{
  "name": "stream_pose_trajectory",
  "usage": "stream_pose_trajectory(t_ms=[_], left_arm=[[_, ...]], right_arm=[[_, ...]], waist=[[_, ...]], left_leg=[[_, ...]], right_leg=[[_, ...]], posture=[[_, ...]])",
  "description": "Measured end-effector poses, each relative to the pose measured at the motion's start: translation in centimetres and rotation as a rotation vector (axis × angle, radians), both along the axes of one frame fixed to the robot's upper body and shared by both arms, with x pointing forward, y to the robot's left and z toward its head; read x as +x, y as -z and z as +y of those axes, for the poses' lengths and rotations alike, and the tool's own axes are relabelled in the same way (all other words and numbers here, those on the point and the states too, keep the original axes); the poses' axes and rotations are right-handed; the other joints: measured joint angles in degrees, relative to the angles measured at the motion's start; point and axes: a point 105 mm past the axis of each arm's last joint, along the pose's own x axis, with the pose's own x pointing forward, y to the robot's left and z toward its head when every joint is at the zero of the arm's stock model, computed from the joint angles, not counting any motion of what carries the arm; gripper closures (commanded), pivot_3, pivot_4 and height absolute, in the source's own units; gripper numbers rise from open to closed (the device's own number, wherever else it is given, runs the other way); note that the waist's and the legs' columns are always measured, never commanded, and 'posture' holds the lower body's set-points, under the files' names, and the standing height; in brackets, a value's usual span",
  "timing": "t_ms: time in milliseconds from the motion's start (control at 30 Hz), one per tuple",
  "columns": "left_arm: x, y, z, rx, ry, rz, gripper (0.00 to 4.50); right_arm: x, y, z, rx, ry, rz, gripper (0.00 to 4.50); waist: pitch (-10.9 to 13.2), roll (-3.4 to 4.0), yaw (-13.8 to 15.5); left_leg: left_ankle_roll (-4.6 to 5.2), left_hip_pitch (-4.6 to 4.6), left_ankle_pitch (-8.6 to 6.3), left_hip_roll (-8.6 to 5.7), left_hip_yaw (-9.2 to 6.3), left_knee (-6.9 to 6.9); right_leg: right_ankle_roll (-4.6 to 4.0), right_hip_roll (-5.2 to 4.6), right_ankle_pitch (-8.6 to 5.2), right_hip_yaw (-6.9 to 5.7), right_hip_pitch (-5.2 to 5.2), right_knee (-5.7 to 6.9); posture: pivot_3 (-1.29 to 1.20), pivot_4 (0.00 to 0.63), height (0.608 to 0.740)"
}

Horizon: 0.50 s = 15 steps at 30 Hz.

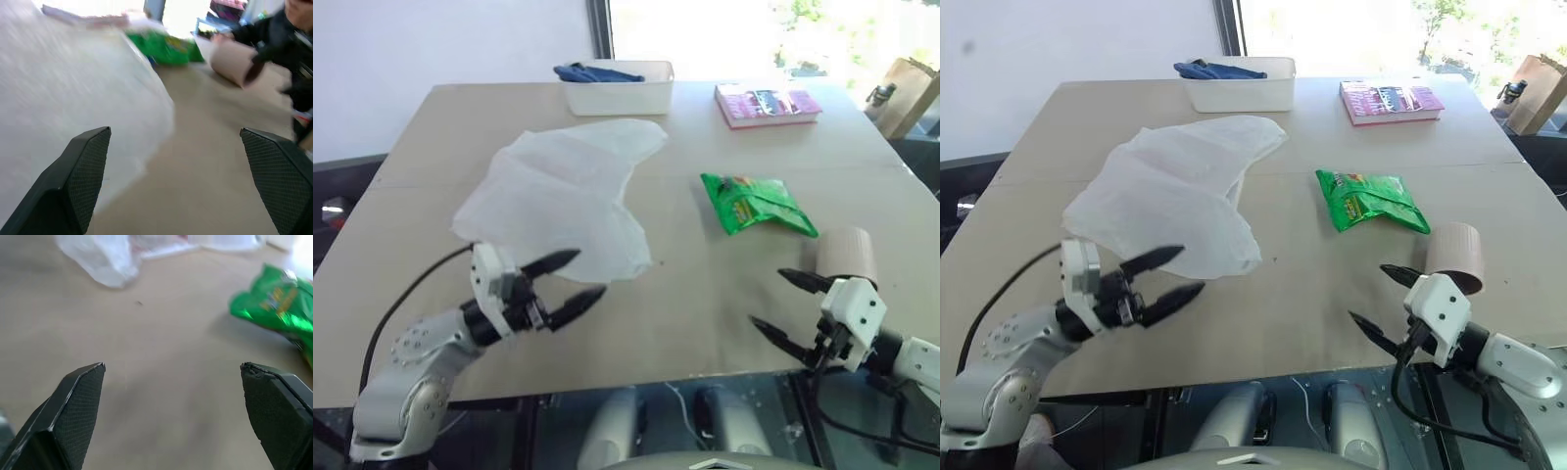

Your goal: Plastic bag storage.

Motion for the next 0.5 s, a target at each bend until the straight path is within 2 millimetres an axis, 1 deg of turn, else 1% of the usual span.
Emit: stream_pose_trajectory(t_ms=[33, 100, 133, 200, 233, 300, 367, 400, 433, 500], left_arm=[[0.4, -0.6, 0.0, -0.003, -0.018, -0.012, 0.06], [2.0, -2.8, -0.5, 0.013, -0.067, -0.037, 0.06], [2.3, -3.5, -0.6, 0.022, -0.078, -0.047, 0.06], [3.7, -6.1, -1.5, 0.022, -0.116, -0.037, 0.06], [4.1, -7.0, -1.8, 0.035, -0.140, -0.039, 0.06], [4.6, -7.5, -2.0, 0.072, -0.176, -0.027, 0.06], [5.2, -7.2, -1.9, 0.110, -0.223, 0.014, 0.06], [7.3, -7.5, -2.8, 0.151, -0.276, 0.066, 0.06], [7.7, -7.9, -2.9, 0.143, -0.296, 0.070, 0.06], [8.3, -8.0, -2.8, 0.090, -0.315, 0.110, 0.06]], right_arm=[[-0.3, -0.3, 0.2, 0.009, -0.019, -0.007, 0.00], [-0.9, -1.1, 0.3, 0.028, -0.058, -0.027, 0.00], [-1.0, -1.3, 0.3, 0.029, -0.068, -0.037, 0.00], [-1.2, -2.0, 0.1, 0.022, -0.090, -0.056, 0.00], [-1.2, -2.3, 0.0, 0.013, -0.095, -0.066, 0.00], [-1.2, -2.5, -0.3, 0.000, -0.092, -0.078, 0.00], [-0.9, -2.6, -0.6, -0.011, -0.081, -0.084, 0.00], [1.5, -3.1, -1.4, -0.075, -0.015, -0.137, 0.00], [2.1, -3.3, -1.4, -0.083, 0.006, -0.153, 0.00], [3.0, -3.2, -0.6, -0.066, 0.011, -0.155, 0.00]], waist=[[0.00, 0.00, -0.06], [0.04, -0.08, 0.04], [0.04, -0.08, -0.02], [0.05, -0.11, -0.04], [0.05, -0.12, -0.18], [0.04, -0.11, -0.36], [0.04, -0.09, -0.83], [0.16, -0.22, -0.40], [0.15, -0.22, -0.34], [0.15, -0.22, -0.45]], left_leg=[[0.00, 0.01, 0.00, 0.00, 0.00, 0.00], [0.00, 0.00, 0.00, -0.01, -0.05, 0.07], [0.00, 0.02, 0.00, -0.01, -0.08, 0.09], [0.00, 0.17, 0.00, -0.04, -0.07, 0.10], [0.00, 0.18, 0.00, -0.05, -0.04, 0.10], [0.00, 0.22, 0.00, -0.06, 0.00, 0.06], [-0.04, 0.33, 0.01, -0.02, 0.12, -0.05], [-0.17, 0.21, 0.10, -0.05, 0.06, 0.01], [-0.32, 0.29, 0.19, -0.05, 0.06, 0.00], [-0.37, 0.28, 0.21, -0.01, 0.06, -0.02]], right_leg=[[-0.01, 0.00, 0.01, 0.00, 0.00, 0.00], [0.15, 0.03, 0.10, -0.05, 0.04, 0.02], [0.21, 0.03, 0.14, -0.08, 0.08, 0.02], [0.26, 0.04, 0.14, -0.14, 0.21, 0.02], [0.27, 0.04, 0.14, -0.25, 0.21, 0.02], [0.27, 0.06, 0.14, -0.21, 0.22, 0.02], [0.21, 0.16, 0.16, -0.04, 0.20, 0.05], [0.16, 0.40, 0.21, -0.15, 0.15, 0.06], [0.15, 0.36, 0.21, -0.14, 0.21, 0.07], [0.10, 0.30, 0.23, -0.12, 0.18, 0.08]], posture=[[0.00, 0.150, 0.740], [0.00, 0.150, 0.740], [0.00, 0.150, 0.740], [0.00, 0.150, 0.740], [0.00, 0.150, 0.740], [0.00, 0.150, 0.740], [0.00, 0.150, 0.740], [0.00, 0.150, 0.740], [0.00, 0.150, 0.740], [0.00, 0.150, 0.740]])
